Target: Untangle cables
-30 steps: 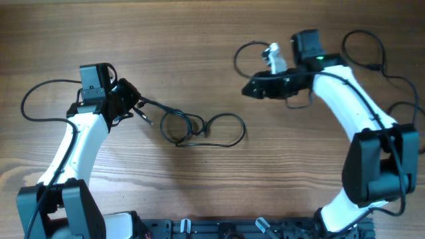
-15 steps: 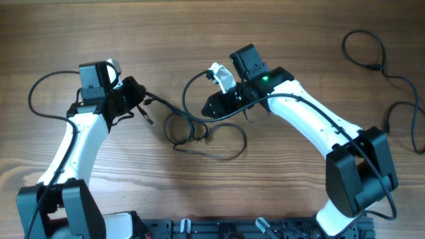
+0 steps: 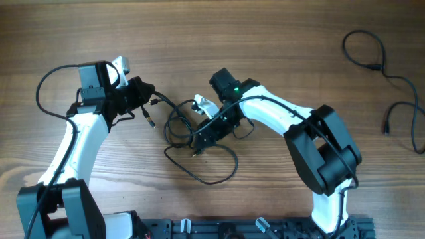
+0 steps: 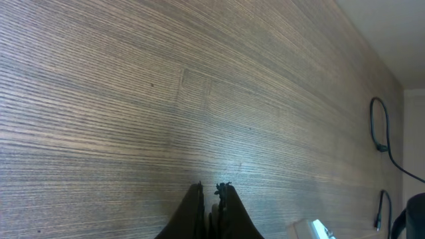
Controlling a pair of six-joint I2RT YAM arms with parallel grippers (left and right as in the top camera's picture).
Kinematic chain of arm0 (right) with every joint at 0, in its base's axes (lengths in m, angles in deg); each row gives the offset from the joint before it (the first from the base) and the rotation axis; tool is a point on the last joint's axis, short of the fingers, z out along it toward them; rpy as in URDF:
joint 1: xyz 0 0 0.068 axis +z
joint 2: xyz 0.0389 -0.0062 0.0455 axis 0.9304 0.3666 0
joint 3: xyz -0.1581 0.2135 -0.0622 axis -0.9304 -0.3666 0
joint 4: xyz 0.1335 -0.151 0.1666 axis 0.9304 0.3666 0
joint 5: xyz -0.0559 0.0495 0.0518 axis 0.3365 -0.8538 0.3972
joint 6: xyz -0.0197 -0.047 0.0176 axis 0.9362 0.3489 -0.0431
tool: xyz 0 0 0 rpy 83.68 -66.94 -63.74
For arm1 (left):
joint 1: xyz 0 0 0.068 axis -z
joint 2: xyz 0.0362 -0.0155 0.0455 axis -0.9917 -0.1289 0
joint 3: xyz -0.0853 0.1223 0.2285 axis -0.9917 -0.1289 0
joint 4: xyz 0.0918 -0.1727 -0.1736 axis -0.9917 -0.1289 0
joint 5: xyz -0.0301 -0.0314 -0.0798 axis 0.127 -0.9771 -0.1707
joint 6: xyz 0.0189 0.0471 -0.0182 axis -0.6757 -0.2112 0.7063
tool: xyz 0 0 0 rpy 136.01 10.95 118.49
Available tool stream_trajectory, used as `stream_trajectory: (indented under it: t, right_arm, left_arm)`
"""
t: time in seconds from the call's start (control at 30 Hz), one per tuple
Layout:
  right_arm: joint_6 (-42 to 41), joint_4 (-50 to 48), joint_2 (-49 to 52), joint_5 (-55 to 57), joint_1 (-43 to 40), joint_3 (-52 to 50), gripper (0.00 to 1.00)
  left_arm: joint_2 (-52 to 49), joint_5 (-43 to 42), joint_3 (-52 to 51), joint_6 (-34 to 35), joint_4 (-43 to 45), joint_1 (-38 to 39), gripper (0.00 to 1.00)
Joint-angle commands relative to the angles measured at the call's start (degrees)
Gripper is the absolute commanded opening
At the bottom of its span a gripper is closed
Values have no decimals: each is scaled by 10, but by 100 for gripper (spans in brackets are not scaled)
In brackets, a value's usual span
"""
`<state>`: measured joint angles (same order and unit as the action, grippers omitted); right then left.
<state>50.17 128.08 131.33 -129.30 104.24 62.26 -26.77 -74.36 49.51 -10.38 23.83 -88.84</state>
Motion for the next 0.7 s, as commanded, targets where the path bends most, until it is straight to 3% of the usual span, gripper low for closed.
stream_trajectory:
  t: [0.0,0.03,0.1,0.17,0.2,0.33,0.57,0.67]
  right_arm:
    - [-48,-31,5,46,7,2,43]
    - [-57,-39,5,62,7,2,38]
    - [-55,-49,5,67,7,2,36]
    - [-55,-63,5,72,7,2,26]
    - [-55,-63,4,77,6,3,5]
    - [-59,-20,-58,78,-48,19,4]
    - [-125,41,-232,82,-284,19,4]
    - [-89,83,-235,82,-375,17,4]
  left_arm:
    - [-4,-15,-2,-9,4,2,4]
    - [-4,-15,-2,-9,4,2,4]
    - [-4,-15,-2,-9,4,2,4]
    - [-4,-15,-2,-9,4,2,4]
    - [-4,-15,-2,-9,4,2,4]
    - [-4,-13,-2,-9,4,2,4]
    - [-4,1,-2,-7,-4,-22,4]
    - [-4,124,-2,94,-36,-39,4]
